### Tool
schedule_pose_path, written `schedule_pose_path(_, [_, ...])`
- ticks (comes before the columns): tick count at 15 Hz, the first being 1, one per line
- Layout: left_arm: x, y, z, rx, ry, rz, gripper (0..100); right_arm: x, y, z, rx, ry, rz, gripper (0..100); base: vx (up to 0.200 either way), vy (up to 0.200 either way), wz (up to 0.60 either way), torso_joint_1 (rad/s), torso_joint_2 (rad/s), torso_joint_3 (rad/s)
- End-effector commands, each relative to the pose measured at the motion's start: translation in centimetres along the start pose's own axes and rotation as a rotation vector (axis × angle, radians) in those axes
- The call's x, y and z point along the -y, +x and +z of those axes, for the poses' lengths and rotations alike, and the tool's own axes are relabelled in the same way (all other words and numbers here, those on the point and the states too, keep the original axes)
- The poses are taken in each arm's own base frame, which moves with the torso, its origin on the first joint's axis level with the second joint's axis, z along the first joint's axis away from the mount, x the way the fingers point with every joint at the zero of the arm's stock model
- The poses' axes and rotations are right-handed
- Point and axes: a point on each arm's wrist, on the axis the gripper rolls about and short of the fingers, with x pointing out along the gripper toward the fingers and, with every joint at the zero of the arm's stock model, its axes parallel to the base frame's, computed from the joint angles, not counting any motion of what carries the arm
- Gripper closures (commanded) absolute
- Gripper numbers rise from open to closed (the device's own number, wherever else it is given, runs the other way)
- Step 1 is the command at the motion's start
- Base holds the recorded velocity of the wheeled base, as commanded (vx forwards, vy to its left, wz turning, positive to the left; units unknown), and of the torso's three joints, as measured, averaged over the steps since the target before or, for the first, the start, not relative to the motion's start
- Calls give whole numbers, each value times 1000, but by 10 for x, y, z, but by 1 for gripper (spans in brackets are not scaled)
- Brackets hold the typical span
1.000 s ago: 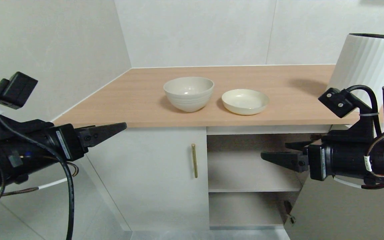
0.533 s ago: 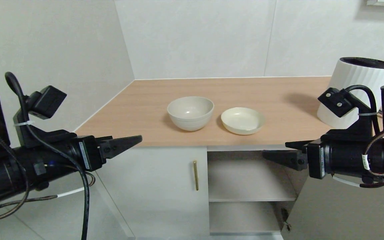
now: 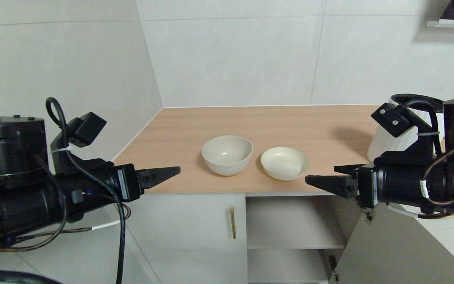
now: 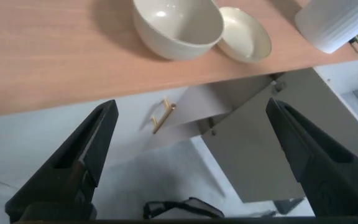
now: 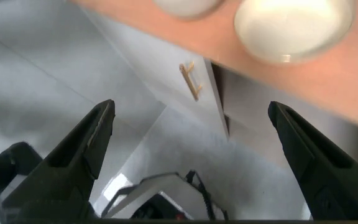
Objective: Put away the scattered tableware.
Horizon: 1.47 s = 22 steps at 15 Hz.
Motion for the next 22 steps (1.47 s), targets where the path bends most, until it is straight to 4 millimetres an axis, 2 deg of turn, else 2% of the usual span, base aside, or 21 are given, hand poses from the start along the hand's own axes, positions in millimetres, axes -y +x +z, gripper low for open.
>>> schedule_pose_path(1, [-2,18,1,-33,-8,5,0,7,13,1,9,-9,-12,0,0,0,0,61,-139,-80])
schedule_pose_path(3, [-3,36,15,-37,-10,16,0,14,40,10,23,-28,-31,0,0,0,0,18,-38,-18])
schedule_pose_path(6, [1,51,40,-68,-28,56,0,23,61,26,-28,3,-158,0,0,0,0,0,0,0])
schedule_pose_path(7, [2,52,43,-101,-53,87,0,26,70,33,-32,38,-211,0,0,0,0,0,0,0])
schedule_pose_path(10, [-2,70,42,-114,-181,202,0,37,91,30,-53,137,-324,0,0,0,0,0,0,0])
schedule_pose_path(12, [1,81,41,-94,-213,249,0,37,89,33,-26,144,-342,0,0,0,0,0,0,0])
schedule_pose_path(15, [7,129,31,-35,-265,294,0,38,92,33,-8,142,-369,0,0,0,0,0,0,0])
schedule_pose_path(16, [6,138,28,-21,-260,322,0,39,92,33,-9,142,-373,0,0,0,0,0,0,0])
schedule_pose_path(22, [4,164,17,-43,-248,354,0,40,97,29,-24,142,-378,0,0,0,0,0,0,0])
